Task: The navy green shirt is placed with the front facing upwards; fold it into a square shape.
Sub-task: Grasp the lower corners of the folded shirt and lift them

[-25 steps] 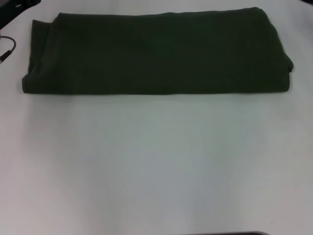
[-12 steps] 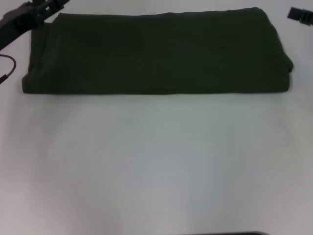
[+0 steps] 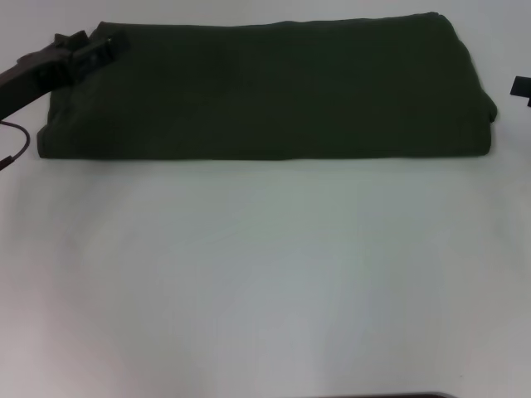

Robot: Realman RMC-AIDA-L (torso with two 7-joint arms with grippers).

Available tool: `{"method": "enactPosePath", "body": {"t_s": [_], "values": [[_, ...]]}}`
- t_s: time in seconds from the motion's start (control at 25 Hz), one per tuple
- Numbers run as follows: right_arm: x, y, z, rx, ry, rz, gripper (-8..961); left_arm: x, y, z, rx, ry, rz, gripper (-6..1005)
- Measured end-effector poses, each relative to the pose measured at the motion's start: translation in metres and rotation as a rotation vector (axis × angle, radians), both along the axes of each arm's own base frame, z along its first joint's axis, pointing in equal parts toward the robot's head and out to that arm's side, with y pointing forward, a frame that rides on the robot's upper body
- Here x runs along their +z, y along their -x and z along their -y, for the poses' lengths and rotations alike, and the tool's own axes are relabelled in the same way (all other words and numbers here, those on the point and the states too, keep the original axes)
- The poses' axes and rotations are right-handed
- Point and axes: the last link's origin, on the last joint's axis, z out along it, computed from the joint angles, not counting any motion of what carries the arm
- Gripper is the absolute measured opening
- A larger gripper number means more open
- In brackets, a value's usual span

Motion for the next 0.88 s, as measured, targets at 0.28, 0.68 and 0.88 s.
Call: {"method": "enactPosePath", "body": {"t_s": [0.28,0.68,0.88], "values": [[-0.009,0.002,-0.005,-0.081,0.073,-0.015,746,-0.001,0.005,0.001,0.017,0.021,-0.041,951],[-0.02,-0.003,-0.009,-0.134,0.072,0.019,747,-0.003,0.008,-0.002,0.038,0.027,-0.077,950],[-0.034,-0.004,-0.014,-0.15,0.085,0.041,748,-0.003,0.008,-0.003,0.039,0.025,-0.079,950]]}}
